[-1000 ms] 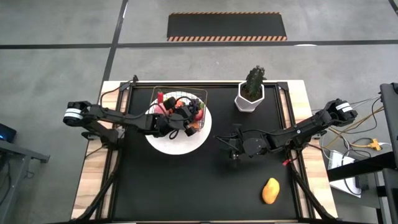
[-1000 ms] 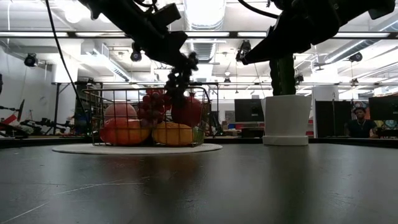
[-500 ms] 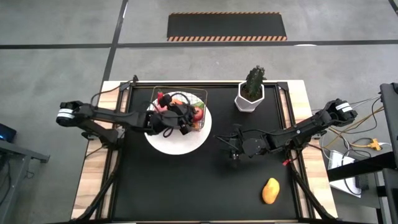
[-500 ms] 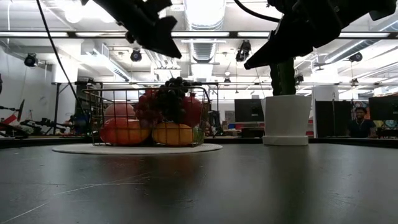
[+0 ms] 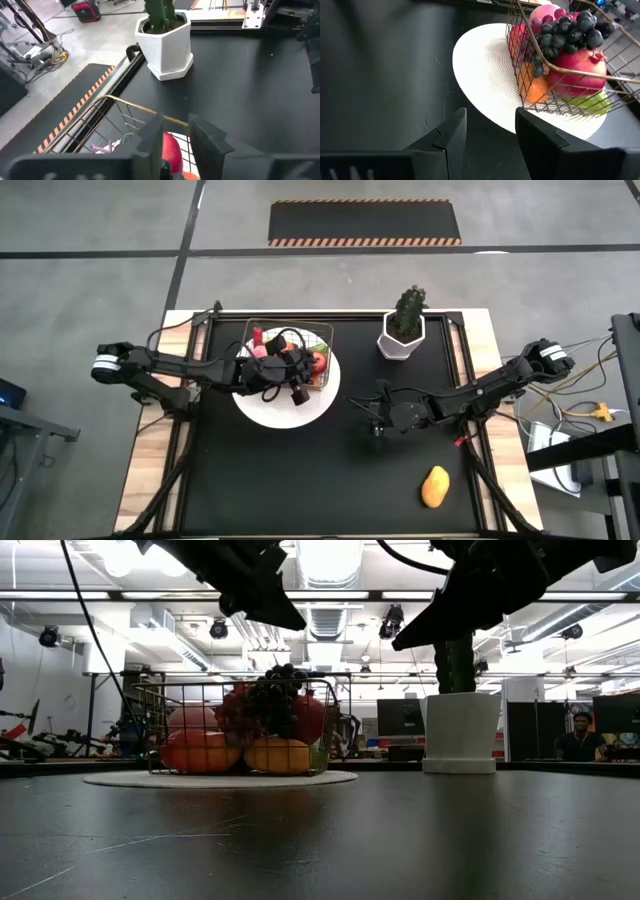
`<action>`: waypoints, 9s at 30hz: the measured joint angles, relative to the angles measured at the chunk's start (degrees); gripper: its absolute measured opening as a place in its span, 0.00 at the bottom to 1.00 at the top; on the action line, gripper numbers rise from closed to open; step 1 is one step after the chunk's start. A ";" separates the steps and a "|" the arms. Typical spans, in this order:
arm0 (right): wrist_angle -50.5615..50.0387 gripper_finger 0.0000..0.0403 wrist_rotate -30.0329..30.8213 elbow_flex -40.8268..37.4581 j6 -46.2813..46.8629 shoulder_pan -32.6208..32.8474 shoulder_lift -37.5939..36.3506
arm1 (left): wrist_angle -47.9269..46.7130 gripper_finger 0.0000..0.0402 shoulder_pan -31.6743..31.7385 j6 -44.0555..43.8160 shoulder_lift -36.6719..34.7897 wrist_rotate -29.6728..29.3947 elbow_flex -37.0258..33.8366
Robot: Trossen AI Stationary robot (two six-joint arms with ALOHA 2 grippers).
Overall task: Build produce basket
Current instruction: Put the mango in the gold wire basket
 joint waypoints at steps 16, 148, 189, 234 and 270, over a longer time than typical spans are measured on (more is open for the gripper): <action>-3.55 0.39 -34.47 3.03 38.18 1.38 -0.25 | 13.63 0.02 -13.53 16.99 -3.85 1.27 -0.24; 31.86 0.61 -15.13 -2.79 -18.58 8.04 2.11 | 34.77 0.02 -19.49 18.43 -4.95 7.19 -2.21; 48.39 0.62 -12.94 -7.87 -20.36 -1.16 10.01 | 61.20 0.77 -17.62 9.03 22.84 3.85 -2.75; 42.26 0.89 -8.90 -7.85 -16.07 -1.38 4.81 | 53.63 0.51 -17.55 11.03 18.12 -1.66 -3.95; 13.24 0.89 -6.88 -7.85 -4.36 -1.38 -12.52 | 6.76 0.51 11.16 -26.75 -7.93 -30.80 -15.06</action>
